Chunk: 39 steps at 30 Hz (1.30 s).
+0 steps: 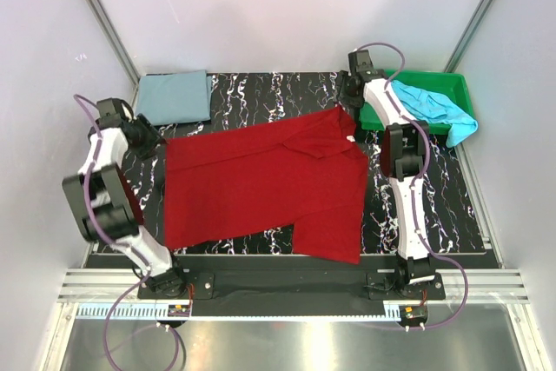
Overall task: Fold and stack the t-shirts
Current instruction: Fold the tshirt
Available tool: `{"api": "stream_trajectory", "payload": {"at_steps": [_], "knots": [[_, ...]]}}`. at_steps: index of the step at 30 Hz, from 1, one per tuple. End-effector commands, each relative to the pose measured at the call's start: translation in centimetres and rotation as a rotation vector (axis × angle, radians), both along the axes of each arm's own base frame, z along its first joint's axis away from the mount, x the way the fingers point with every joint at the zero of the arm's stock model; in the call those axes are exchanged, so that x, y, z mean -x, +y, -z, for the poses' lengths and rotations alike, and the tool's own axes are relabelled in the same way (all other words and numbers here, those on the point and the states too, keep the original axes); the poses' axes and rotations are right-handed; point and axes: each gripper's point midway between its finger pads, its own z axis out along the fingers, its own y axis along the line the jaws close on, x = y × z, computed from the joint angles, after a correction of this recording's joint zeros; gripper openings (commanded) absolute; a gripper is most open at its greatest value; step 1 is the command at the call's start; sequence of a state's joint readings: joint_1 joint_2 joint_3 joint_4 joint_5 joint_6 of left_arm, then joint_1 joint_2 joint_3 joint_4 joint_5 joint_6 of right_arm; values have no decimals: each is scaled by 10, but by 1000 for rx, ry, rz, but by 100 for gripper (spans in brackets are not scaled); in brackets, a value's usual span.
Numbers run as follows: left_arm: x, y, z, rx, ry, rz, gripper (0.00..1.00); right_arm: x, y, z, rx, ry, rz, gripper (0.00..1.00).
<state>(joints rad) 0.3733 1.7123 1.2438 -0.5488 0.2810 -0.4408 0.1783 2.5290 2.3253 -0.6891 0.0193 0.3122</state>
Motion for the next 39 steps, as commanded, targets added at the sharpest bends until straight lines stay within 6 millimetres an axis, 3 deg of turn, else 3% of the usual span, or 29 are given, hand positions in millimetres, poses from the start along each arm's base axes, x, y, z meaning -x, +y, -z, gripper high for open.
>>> {"api": "stream_trajectory", "payload": {"at_steps": [1,2,3,4,6,7,8,9,10,12,13,15,16,18,23,27,28,29,32,39], "knots": [[22,-16,-32,-51,-79,32,53,12,-9,-84,20,-68,1,64],[34,-26,-26,-32,-65,41,53,21,-7,-87,9,-47,-10,66],[39,-34,-28,-18,-72,51,53,28,-6,-103,-4,-60,-12,67],[44,-53,-39,3,-107,89,52,34,-4,-107,-12,-54,-12,67],[62,-81,-28,44,-84,141,52,58,5,-115,-39,-29,-40,67],[71,-106,-38,54,-117,204,52,73,7,-100,-44,22,-43,66],[79,-118,-38,68,-119,225,52,83,13,-100,-60,37,-62,65],[95,-142,-27,99,-90,262,52,93,20,-114,-71,13,-83,64],[103,-152,-25,114,-89,282,52,109,19,-95,-71,69,-85,63],[121,-178,-24,143,-102,342,52,123,20,-103,-99,52,-95,56],[125,-183,-24,148,-107,357,51,136,16,-87,-83,93,-96,52],[129,-191,-24,165,-126,388,49,145,11,-92,-63,80,-106,44],[128,-194,-24,171,-130,397,48,151,5,-82,-41,99,-108,43],[122,-192,-24,160,-129,392,47,151,0,-79,-49,100,-111,43],[94,-179,-37,109,-142,368,49,150,-11,-45,-54,160,-137,57],[67,-142,-34,115,-115,267,49,141,-6,-26,-83,175,-162,56],[62,-136,-23,143,-82,241,49,136,-2,-26,-106,173,-172,55],[53,-131,-25,169,-95,216,48,136,1,-15,-112,197,-181,54],[38,-112,-15,215,-66,161,47,130,6,-8,-135,207,-184,49],[23,-57,-4,181,-46,32,53,134,1,1,-111,228,-171,47]]}}
